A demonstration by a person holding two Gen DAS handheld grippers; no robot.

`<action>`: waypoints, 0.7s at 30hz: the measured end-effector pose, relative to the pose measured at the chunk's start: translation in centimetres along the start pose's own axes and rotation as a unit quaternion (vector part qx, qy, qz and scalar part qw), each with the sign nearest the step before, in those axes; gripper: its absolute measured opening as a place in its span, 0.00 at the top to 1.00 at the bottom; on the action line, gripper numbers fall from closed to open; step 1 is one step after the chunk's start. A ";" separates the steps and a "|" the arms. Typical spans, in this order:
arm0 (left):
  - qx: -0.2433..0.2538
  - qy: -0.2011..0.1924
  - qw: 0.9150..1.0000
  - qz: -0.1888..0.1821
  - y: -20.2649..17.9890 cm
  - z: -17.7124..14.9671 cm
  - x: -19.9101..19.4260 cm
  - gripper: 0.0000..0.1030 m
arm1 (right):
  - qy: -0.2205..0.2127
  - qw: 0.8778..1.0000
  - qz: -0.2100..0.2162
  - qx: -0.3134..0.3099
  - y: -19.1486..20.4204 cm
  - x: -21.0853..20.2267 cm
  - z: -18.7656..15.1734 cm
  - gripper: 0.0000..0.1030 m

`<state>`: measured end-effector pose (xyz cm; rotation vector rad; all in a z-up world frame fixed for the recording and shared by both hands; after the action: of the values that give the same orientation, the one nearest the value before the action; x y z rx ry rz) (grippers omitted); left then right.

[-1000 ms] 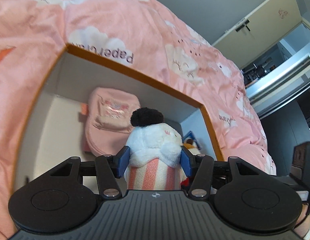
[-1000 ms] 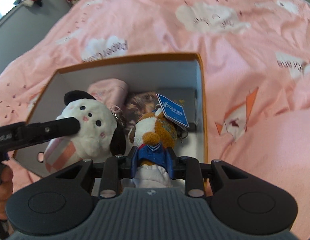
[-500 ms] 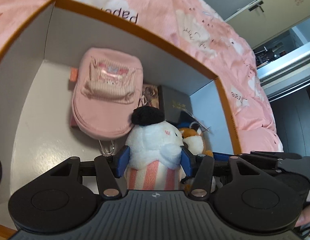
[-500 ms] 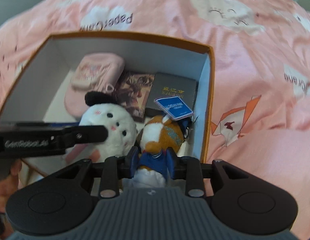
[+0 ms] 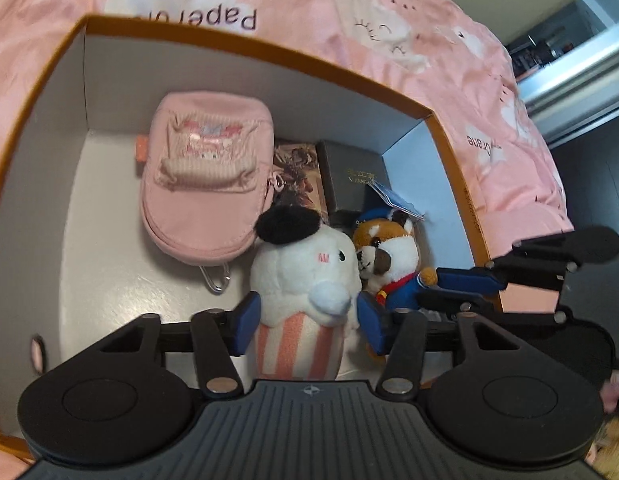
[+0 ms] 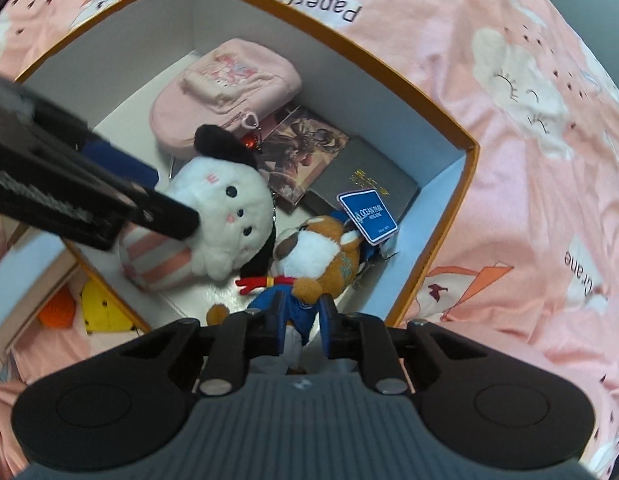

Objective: Organize objects
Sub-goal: 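Lower both plushes into the orange box and open both grippers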

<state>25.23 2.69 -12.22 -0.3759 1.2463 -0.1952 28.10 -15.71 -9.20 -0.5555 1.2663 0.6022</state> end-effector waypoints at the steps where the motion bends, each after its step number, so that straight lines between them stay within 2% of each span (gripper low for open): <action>1: 0.008 0.003 1.000 0.003 -0.1 0.1 0.0 0.53 | 0.003 1.000 0.000 -0.003 0.0 0.1 0.1 0.84; 4: 0.011 0.015 1.000 -0.003 -0.4 0.4 0.6 0.61 | 0.009 1.000 0.005 -0.018 0.0 0.6 0.1 0.85; 7: 0.001 0.023 1.000 -0.006 -0.7 0.8 1.2 0.62 | 0.012 0.999 0.005 -0.049 0.2 1.0 0.2 0.86; 11: -0.028 0.026 0.999 -0.014 -0.7 1.2 2.0 0.62 | 0.012 0.998 0.003 -0.059 -0.1 1.3 0.0 0.86; 15: -0.040 0.019 0.999 -0.013 -1.1 1.3 2.5 0.62 | 0.005 0.998 0.000 -0.055 -0.2 1.7 -0.2 0.86; 21: -0.032 0.010 0.999 -0.009 -1.1 1.1 2.1 0.62 | -0.009 0.999 0.004 -0.038 -0.2 1.6 -0.6 0.85</action>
<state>26.96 1.09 -13.38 -0.4409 1.2714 -0.1751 28.16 -16.08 -10.83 -0.6074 1.2329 0.6623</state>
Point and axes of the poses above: each gripper's, at about its wrist camera, not at the fingertips, and x roughly the way its jaws point, y to its left, z to its top, the point moved 4 cm from there along x, roughly the way its jaws point, and after that the axes turned 5 degrees about z, right-handed, at the moved point
